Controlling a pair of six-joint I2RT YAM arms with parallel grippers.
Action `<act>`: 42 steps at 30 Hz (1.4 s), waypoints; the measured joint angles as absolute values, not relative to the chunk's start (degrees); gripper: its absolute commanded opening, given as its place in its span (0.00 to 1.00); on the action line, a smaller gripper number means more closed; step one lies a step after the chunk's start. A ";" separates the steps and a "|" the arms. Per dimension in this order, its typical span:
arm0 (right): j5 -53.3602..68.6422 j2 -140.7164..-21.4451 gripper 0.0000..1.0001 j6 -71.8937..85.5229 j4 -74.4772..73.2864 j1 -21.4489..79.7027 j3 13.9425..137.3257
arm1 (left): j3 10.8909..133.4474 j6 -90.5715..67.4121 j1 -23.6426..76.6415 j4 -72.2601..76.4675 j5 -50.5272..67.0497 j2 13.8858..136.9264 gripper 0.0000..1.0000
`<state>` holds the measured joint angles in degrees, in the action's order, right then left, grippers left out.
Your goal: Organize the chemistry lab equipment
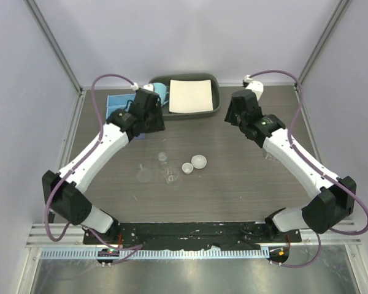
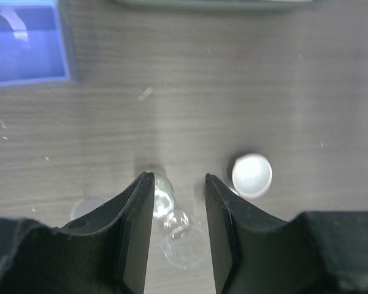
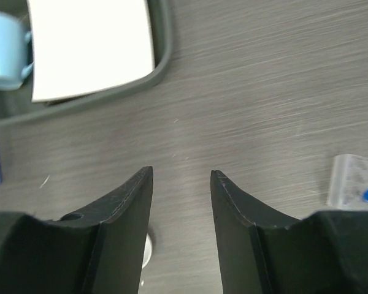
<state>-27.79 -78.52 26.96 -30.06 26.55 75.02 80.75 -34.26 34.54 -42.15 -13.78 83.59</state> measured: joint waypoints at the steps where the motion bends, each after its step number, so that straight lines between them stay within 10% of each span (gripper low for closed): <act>1: -27.09 -79.09 0.49 26.74 -29.69 27.88 75.00 | 82.67 -33.98 32.45 -42.57 -13.39 84.86 0.49; 36: -12.67 -73.97 0.51 28.64 -13.19 44.95 48.82 | 100.53 -60.90 5.50 -39.70 -7.62 120.92 0.55; 42: -11.29 -74.00 0.51 28.62 -11.99 45.01 48.14 | 102.72 -61.80 5.50 -39.79 -8.56 123.31 0.34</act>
<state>-11.29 -74.00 28.62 -11.99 45.01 48.14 102.72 -61.80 5.50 -39.79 -8.56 123.31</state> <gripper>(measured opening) 0.509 0.461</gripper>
